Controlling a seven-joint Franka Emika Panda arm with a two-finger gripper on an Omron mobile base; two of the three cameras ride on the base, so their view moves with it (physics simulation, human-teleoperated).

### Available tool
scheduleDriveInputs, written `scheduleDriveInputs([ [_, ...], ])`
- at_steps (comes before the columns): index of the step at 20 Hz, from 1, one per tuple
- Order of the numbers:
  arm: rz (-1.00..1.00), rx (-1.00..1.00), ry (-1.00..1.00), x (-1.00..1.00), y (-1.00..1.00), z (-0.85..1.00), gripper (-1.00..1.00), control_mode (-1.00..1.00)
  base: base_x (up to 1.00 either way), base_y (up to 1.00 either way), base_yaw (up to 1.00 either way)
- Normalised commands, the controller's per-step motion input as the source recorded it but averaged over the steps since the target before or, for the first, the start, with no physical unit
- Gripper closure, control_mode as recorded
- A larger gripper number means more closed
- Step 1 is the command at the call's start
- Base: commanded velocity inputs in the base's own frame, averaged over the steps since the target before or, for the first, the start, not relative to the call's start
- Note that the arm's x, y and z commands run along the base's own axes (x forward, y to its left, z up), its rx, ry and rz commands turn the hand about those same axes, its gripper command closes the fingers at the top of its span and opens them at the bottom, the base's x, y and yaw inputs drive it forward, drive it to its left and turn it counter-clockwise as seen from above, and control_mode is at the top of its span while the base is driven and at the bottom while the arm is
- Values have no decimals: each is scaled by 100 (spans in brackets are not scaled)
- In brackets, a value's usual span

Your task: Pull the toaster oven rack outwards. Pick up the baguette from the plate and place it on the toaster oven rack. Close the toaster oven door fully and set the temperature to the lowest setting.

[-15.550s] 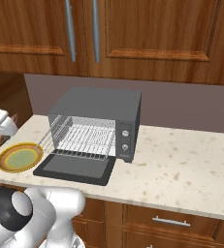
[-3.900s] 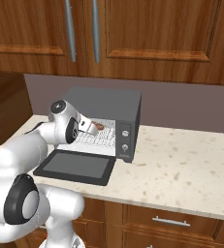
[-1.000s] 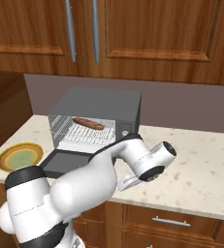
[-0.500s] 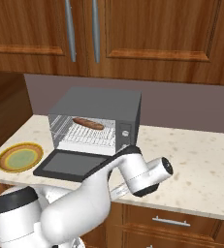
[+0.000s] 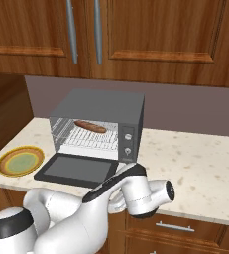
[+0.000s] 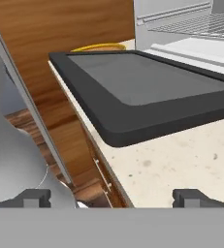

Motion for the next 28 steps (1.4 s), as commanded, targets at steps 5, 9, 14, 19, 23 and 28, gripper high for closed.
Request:
scheduleDriveInputs([
  [5, -5, 5, -3, 10, 21, -3, -100, -100, 0, 0, 0],
  [9, -5, 9, 0, 19, 18, -12, -100, -100, 0, 0, 0],
  [14, -3, 9, 0, 5, 2, -22, -100, -100, 0, 0, 0],
  [19, -2, 9, 0, 2, 0, -20, -100, -100, 0, 0, 0],
  [23, -5, 10, 1, 19, 1, 0, -100, -100, 0, 0, 0],
  [28, -4, 8, 3, 16, 0, -1, -100, -100, 0, 0, 0],
])
